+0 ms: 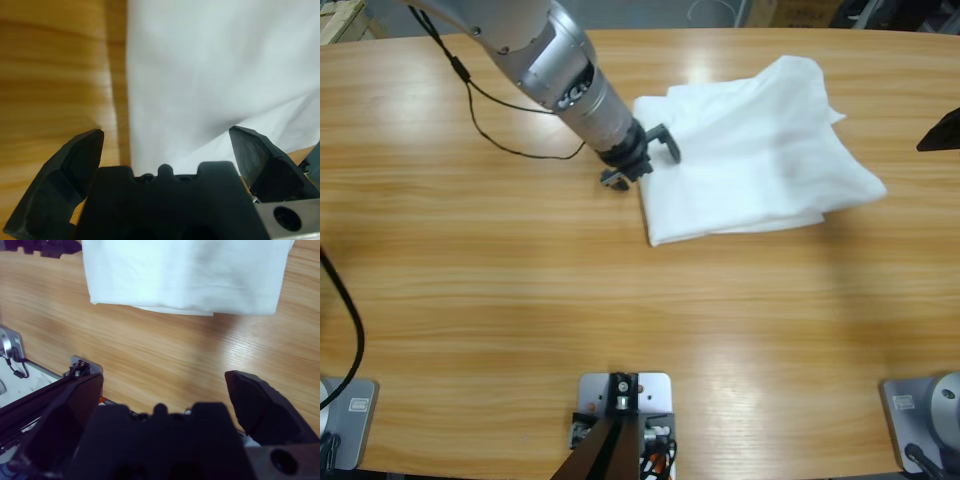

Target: Fold clothes

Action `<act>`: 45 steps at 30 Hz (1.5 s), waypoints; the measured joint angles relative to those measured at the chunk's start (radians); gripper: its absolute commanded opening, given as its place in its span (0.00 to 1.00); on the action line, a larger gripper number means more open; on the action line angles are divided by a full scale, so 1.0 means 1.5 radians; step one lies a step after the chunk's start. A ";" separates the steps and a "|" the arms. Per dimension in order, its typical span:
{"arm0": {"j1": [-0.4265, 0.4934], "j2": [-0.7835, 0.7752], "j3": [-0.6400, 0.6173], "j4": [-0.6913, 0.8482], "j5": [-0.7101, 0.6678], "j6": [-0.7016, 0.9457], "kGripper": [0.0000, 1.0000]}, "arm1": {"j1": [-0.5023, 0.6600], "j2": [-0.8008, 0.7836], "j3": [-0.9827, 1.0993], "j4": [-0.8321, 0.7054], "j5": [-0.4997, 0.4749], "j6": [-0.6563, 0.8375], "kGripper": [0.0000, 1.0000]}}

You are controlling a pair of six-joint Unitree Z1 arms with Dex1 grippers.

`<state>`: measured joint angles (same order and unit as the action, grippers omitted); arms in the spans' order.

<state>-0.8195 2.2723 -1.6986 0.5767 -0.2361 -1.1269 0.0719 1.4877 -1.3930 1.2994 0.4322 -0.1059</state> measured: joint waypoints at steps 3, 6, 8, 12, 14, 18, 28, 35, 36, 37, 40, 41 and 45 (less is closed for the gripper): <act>0.006 0.010 -0.020 0.000 0.000 0.011 0.98 | 0.000 0.000 0.000 0.000 0.000 -0.002 1.00; 0.013 0.013 -0.024 0.000 0.000 0.025 0.98 | 0.000 0.000 0.000 0.000 0.000 -0.003 1.00; 0.016 0.014 -0.025 0.000 0.000 0.035 0.98 | 0.000 0.000 0.000 0.000 0.000 -0.004 1.00; 0.021 0.021 -0.044 0.000 0.000 0.052 0.98 | 0.000 0.000 0.001 0.000 0.000 -0.004 1.00; 0.023 0.028 -0.063 0.000 0.000 0.064 0.98 | 0.000 0.000 0.003 0.000 0.000 -0.004 1.00; 0.024 0.043 -0.096 0.000 -0.016 0.075 0.98 | 0.000 0.000 0.003 0.000 0.000 -0.005 1.00; 0.025 0.052 -0.110 0.006 -0.043 0.079 0.98 | 0.000 -0.001 0.003 0.000 0.004 -0.005 1.00; 0.022 0.052 -0.110 0.054 -0.051 0.079 0.98 | 0.000 -0.001 0.003 0.000 0.006 -0.005 1.00; 0.020 0.052 -0.110 0.057 -0.052 0.079 0.98 | 0.000 -0.001 0.003 0.000 0.006 -0.005 1.00; 0.017 0.052 -0.110 0.060 -0.052 0.079 0.98 | 0.000 -0.001 0.003 0.000 0.006 -0.005 1.00; 0.012 0.052 -0.117 0.062 -0.052 0.079 0.97 | 0.000 -0.002 0.005 0.000 0.006 -0.005 1.00; 0.012 0.053 -0.122 0.062 -0.052 0.079 0.97 | 0.000 -0.002 0.005 0.000 0.006 -0.005 1.00; 0.012 0.057 -0.138 0.062 -0.052 0.079 0.91 | 0.000 -0.003 0.006 0.000 0.006 -0.005 1.00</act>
<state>-0.8018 2.3584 -1.9055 0.6702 -0.3142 -1.0080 0.0720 1.4839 -1.3839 1.2994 0.4407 -0.1137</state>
